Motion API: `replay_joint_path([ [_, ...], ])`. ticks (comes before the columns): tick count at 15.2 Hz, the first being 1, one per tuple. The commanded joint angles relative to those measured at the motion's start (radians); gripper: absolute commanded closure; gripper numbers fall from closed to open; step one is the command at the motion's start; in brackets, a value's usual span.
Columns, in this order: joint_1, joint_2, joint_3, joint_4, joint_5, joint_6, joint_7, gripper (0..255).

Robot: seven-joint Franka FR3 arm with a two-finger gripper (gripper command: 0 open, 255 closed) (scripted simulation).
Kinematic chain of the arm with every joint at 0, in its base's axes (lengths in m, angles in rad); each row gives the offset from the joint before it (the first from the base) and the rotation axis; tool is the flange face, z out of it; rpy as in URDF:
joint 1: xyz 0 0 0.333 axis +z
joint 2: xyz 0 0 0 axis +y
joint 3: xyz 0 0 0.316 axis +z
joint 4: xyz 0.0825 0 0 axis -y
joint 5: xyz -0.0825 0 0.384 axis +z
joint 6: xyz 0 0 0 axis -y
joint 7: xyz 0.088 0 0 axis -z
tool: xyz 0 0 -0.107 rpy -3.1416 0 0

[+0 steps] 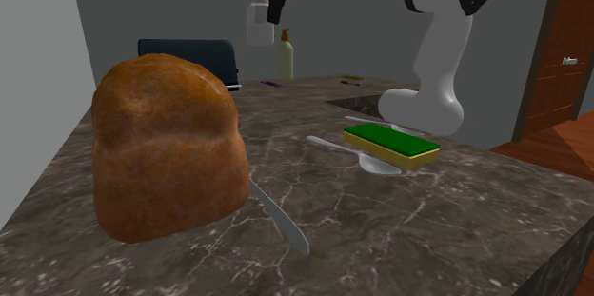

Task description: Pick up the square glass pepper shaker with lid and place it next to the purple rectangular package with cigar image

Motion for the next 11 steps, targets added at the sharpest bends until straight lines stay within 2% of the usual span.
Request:
replay_joint_path([
  [1, -0.012, -0.034, -0.033, -0.029, -0.001, -0.009, -0.044, 255],
  [11, -0.070, -0.170, -0.210, -0.122, -0.039, -0.064, -0.265, 255],
])
